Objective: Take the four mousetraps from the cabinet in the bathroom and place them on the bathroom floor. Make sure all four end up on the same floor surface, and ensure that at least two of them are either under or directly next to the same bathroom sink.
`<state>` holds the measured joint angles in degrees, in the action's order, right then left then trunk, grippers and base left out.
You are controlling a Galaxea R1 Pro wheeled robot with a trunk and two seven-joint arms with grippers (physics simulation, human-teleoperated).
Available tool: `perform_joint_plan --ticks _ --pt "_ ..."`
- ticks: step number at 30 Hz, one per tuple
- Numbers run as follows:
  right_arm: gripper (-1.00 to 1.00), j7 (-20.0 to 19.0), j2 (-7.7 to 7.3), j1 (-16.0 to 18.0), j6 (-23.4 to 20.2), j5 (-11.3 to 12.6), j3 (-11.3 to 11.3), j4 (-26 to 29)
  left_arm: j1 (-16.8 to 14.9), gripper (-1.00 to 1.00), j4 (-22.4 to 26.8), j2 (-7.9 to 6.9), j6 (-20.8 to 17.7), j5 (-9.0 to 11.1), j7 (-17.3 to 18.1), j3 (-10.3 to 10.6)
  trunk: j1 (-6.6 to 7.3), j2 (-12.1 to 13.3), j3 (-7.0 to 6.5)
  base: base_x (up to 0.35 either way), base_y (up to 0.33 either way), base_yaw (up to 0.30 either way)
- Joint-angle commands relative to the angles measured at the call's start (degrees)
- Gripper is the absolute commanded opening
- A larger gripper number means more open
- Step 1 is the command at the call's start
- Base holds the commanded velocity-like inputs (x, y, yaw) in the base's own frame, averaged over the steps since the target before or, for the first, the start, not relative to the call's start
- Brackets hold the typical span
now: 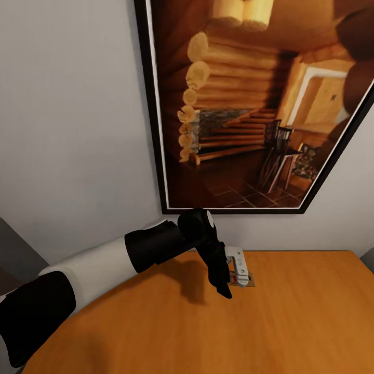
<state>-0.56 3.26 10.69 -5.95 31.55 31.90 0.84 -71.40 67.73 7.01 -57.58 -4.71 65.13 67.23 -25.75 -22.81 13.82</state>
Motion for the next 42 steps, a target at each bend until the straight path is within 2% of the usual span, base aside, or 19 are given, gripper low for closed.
perform_joint_plan --ticks 1,8,22,42 --pt "-1.00 -0.2 -0.01 0.0 -0.2 0.6 0.5 0.0 -0.1 1.00 0.0 0.02 -0.4 -0.5 0.5 0.0 -0.03 -0.1 0.11 0.007 -0.001 0.000" --pt "-1.00 -0.3 -0.01 0.0 -0.2 0.6 0.5 0.0 -0.1 1.00 0.0 0.02 -0.4 -0.5 0.5 0.0 -0.03 -0.1 0.10 0.002 0.000 -0.082" --pt "-1.00 -0.3 -0.01 0.0 -0.2 0.6 0.5 0.0 -0.1 1.00 0.0 0.02 -0.4 -0.5 0.5 0.0 -0.03 -0.1 -0.29 0.000 0.000 -0.227" --pt "-1.00 -0.6 0.49 0.0 -0.2 0.6 0.5 0.1 -0.1 1.00 0.0 0.02 -0.4 -0.5 0.5 0.1 -0.03 -0.1 -0.34 0.000 0.000 -0.016"
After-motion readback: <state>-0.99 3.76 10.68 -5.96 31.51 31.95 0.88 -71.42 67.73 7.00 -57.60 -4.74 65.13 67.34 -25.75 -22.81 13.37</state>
